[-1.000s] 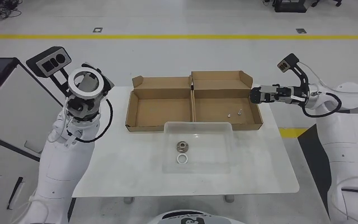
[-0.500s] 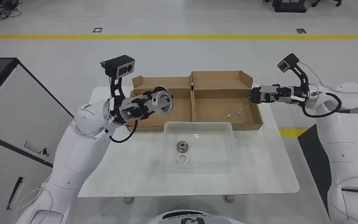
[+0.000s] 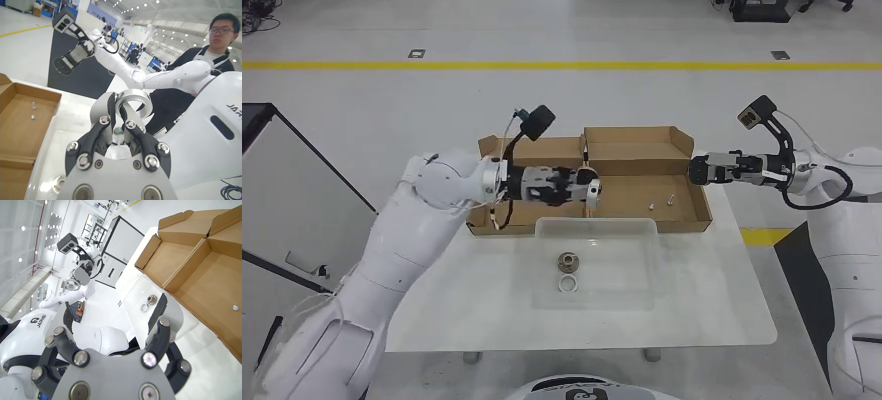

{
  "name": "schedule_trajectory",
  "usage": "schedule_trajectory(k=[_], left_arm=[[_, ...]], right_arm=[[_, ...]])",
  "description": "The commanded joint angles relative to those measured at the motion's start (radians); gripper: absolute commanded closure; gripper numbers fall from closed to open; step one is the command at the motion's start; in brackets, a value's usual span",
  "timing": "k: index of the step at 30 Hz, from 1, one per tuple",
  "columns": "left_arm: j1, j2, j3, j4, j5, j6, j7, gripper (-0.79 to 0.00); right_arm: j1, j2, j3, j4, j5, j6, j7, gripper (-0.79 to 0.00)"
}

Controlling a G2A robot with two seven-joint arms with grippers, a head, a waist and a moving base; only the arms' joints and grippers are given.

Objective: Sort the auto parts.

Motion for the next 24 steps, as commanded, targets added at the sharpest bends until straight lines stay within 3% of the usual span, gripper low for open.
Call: schedule_trajectory(k=[1, 12, 19, 24], left_arm=[[-0.042, -0.009, 0.046, 0.038, 0.077, -0.009, 0.009, 0.0], [-0.205, -0.052, 0.245, 0.254, 0.325, -0.062, 0.063, 0.0], [-0.288, -0.107, 0.351, 0.407, 0.459, -0.058, 0.101, 0.0], [-0.334, -0.158, 0.415, 0.517, 0.598, -0.015, 0.186, 0.0]], right_arm=[[0.0, 0.0, 0.0, 0.0, 0.0, 0.0, 0.0, -0.785], [0.0, 0.0, 0.0, 0.0, 0.0, 0.0, 0.0, -0.785], [0.0, 0.0, 0.0, 0.0, 0.0, 0.0, 0.0, -0.785], [0.0, 0.0, 0.0, 0.0, 0.0, 0.0, 0.0, -0.785]])
